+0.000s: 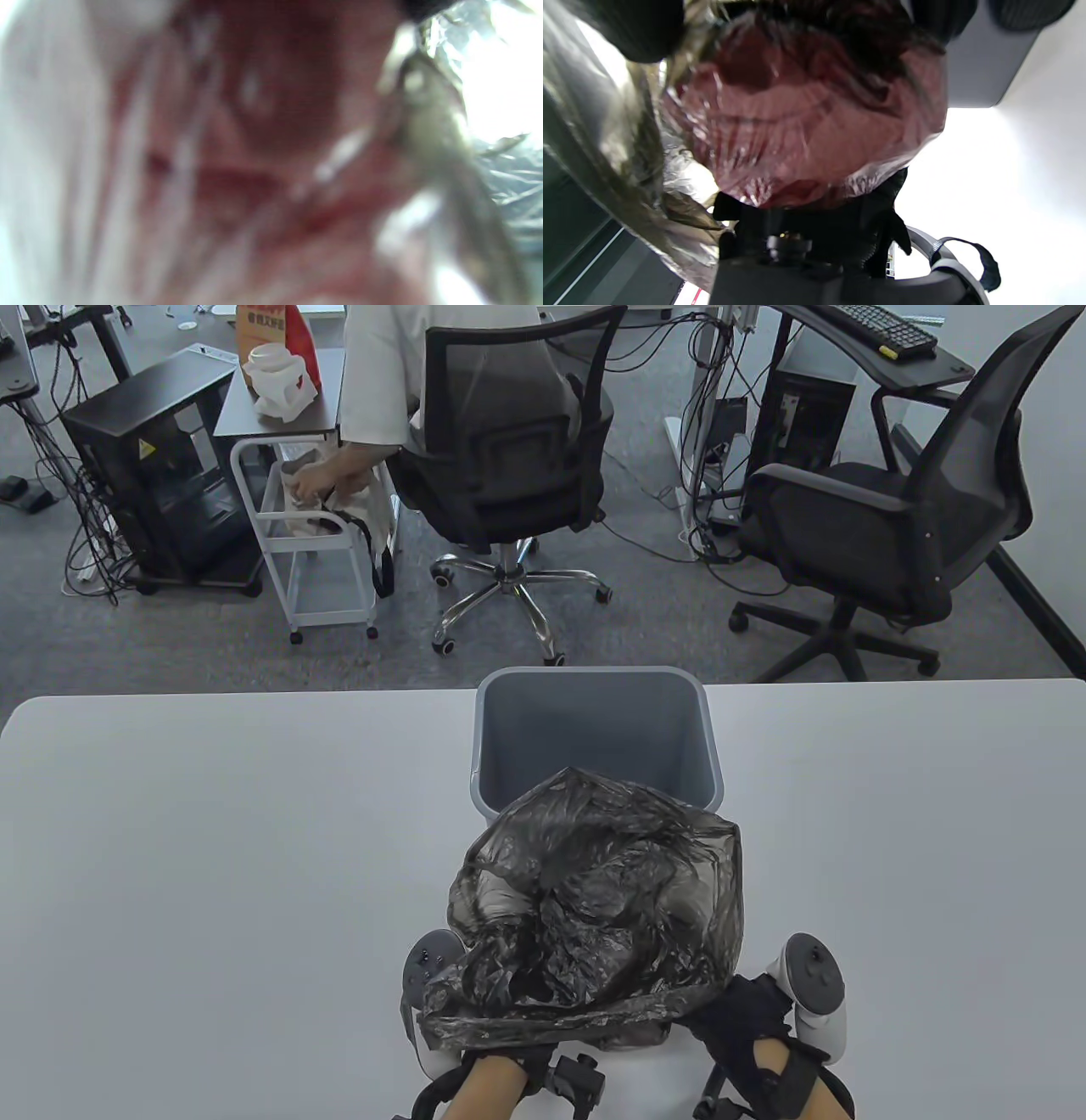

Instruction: Twist garbage bag top to tighten it

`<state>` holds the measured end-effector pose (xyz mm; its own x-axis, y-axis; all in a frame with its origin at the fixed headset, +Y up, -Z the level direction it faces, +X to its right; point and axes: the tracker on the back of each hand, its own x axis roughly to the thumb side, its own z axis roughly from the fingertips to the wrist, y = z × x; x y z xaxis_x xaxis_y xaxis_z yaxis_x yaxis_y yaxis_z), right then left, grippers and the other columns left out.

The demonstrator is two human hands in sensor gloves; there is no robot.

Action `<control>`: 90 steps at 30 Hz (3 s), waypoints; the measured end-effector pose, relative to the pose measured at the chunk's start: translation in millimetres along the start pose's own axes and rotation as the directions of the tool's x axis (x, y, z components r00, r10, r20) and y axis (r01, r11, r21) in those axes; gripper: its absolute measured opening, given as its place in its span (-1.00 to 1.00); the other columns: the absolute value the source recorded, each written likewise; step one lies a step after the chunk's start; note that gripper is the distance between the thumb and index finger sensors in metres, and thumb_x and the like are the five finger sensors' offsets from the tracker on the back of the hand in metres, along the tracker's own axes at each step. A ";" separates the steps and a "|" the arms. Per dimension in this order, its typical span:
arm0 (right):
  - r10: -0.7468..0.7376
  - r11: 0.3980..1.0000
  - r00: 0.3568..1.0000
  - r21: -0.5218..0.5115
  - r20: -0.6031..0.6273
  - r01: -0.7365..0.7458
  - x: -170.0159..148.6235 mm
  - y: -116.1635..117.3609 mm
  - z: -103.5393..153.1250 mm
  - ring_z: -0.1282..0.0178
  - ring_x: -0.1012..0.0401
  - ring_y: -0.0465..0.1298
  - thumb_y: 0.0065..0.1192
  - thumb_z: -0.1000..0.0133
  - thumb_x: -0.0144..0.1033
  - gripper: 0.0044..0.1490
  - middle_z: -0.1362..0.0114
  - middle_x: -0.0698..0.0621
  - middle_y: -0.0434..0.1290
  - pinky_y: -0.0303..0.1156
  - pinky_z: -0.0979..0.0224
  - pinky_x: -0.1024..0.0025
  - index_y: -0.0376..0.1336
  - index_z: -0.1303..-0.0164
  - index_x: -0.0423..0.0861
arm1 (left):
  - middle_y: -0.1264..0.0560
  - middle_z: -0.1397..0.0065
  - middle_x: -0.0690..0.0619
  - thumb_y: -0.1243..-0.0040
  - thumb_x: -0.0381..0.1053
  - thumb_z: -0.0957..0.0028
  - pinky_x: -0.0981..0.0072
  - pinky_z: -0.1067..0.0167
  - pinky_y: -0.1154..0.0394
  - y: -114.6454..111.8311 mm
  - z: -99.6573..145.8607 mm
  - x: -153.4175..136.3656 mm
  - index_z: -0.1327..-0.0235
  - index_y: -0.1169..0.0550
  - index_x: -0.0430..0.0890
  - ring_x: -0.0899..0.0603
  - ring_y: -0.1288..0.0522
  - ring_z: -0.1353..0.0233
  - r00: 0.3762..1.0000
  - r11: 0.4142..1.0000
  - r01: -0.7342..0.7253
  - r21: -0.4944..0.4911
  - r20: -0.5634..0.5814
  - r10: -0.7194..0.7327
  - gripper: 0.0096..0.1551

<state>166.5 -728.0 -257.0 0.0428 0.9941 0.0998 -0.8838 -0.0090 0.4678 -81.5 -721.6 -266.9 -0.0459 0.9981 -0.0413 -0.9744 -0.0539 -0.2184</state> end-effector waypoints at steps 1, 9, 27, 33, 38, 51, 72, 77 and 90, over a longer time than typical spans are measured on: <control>0.017 0.998 0.999 -0.058 -0.042 -0.019 -2.9 -1.3 0.8 -0.24 -0.33 0.39 0.22 -0.03 0.31 0.33 -0.48 -0.43 -0.15 0.37 -0.18 -0.27 -0.44 -0.45 -0.22 | -0.32 -0.56 -0.01 -0.08 0.29 -0.14 -0.33 -0.19 -0.40 -2.5 -0.7 0.2 -0.27 -0.47 0.16 -0.30 -0.36 -0.48 1.000 0.999 -0.003 -0.037 0.010 0.003 -0.52; -0.122 0.992 0.979 -0.049 -0.161 0.115 -15.8 -2.5 2.5 0.15 -0.15 0.69 0.00 -0.13 0.23 0.08 -0.34 -0.43 0.24 0.64 0.16 -0.02 -0.25 -0.45 -0.33 | -0.41 -0.48 -0.06 -0.07 0.20 -0.15 -0.14 0.08 -0.63 0.1 -2.6 2.1 -0.27 -0.46 0.10 -0.27 -0.58 -0.29 1.000 0.998 0.020 -0.054 -0.009 -0.021 -0.53; -0.192 0.981 0.971 -0.035 -0.140 0.189 -12.6 1.4 3.9 0.11 -0.22 0.67 -0.07 -0.10 0.38 0.18 -0.30 -0.47 0.27 0.63 0.15 -0.03 -0.26 -0.44 -0.35 | -0.38 -0.52 -0.06 -0.05 0.22 -0.15 -0.22 -0.01 -0.58 6.2 -2.9 4.9 -0.31 -0.44 0.13 -0.32 -0.49 -0.38 0.997 0.997 0.071 -0.030 -0.003 -0.071 -0.51; -0.033 0.997 0.999 0.063 0.002 0.033 2.5 6.8 -0.1 -0.40 -0.45 0.09 0.14 -0.02 0.49 0.39 -0.51 -0.43 -0.19 0.13 -0.24 -0.47 -0.42 -0.49 -0.22 | -0.39 -0.50 -0.05 -0.04 0.22 -0.15 -0.17 0.06 -0.62 14.8 0.6 1.4 -0.30 -0.43 0.12 -0.29 -0.53 -0.34 0.999 0.996 0.039 0.084 -0.024 -0.037 -0.51; -0.050 0.998 0.998 -0.036 0.034 0.051 5.4 1.0 -0.4 -0.20 -0.30 0.46 0.17 -0.05 0.26 0.26 -0.46 -0.43 0.00 0.45 -0.17 -0.18 -0.37 -0.45 -0.30 | -0.27 -0.58 -0.07 -0.04 0.32 -0.14 -0.29 -0.16 -0.44 8.6 -1.7 0.3 -0.40 -0.37 0.14 -0.34 -0.35 -0.47 1.000 0.999 -0.025 -0.039 -0.007 0.025 -0.42; -0.062 0.998 0.998 0.014 -0.014 0.062 -0.9 2.2 1.1 -0.40 -0.43 0.10 0.13 -0.02 0.48 0.40 -0.50 -0.43 -0.25 0.16 -0.24 -0.46 -0.48 -0.47 -0.21 | -0.45 -0.45 -0.10 -0.03 0.27 -0.14 -0.14 0.13 -0.65 14.1 1.0 3.2 -0.33 -0.47 0.05 -0.29 -0.60 -0.26 0.996 0.996 0.076 0.053 -0.041 -0.074 -0.43; 0.049 0.998 0.999 -0.033 0.005 -0.049 3.8 -4.2 1.9 -0.42 -0.42 0.06 0.21 -0.02 0.40 0.43 -0.49 -0.41 -0.32 0.13 -0.27 -0.46 -0.53 -0.41 -0.24 | -0.48 -0.44 -0.13 -0.07 0.27 -0.15 -0.06 0.18 -0.68 9.2 1.5 -0.8 -0.44 -0.48 0.13 -0.31 -0.62 -0.22 0.994 0.999 -0.037 -0.009 -0.099 0.036 -0.40; -0.042 0.975 0.999 -0.219 -0.024 0.035 -2.0 -12.5 6.1 -0.11 -0.29 0.50 0.13 -0.04 0.34 0.28 -0.36 -0.45 0.17 0.47 -0.07 -0.20 -0.36 -0.42 -0.32 | -0.24 -0.61 -0.09 -0.08 0.36 -0.15 -0.31 -0.14 -0.44 12.4 -0.7 0.5 -0.52 -0.41 0.18 -0.37 -0.31 -0.48 0.997 0.998 0.026 -0.065 -0.077 -0.031 -0.33; 0.018 0.999 1.000 -0.033 0.013 -0.018 2.2 -3.1 1.9 -0.41 -0.45 0.06 0.16 -0.01 0.47 0.39 -0.50 -0.43 -0.26 0.13 -0.23 -0.49 -0.46 -0.47 -0.18 | -0.46 -0.46 -0.09 -0.07 0.23 -0.15 -0.01 0.23 -0.71 15.0 3.5 1.7 -0.37 -0.47 0.13 -0.32 -0.63 -0.21 0.993 0.997 0.055 0.062 -0.103 -0.049 -0.46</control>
<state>170.2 -726.0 -256.5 0.0327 0.9923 0.1197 -0.8994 -0.0230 0.4366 -96.9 -720.6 -266.9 0.0245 0.9911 -0.1309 -0.9873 0.0034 -0.1591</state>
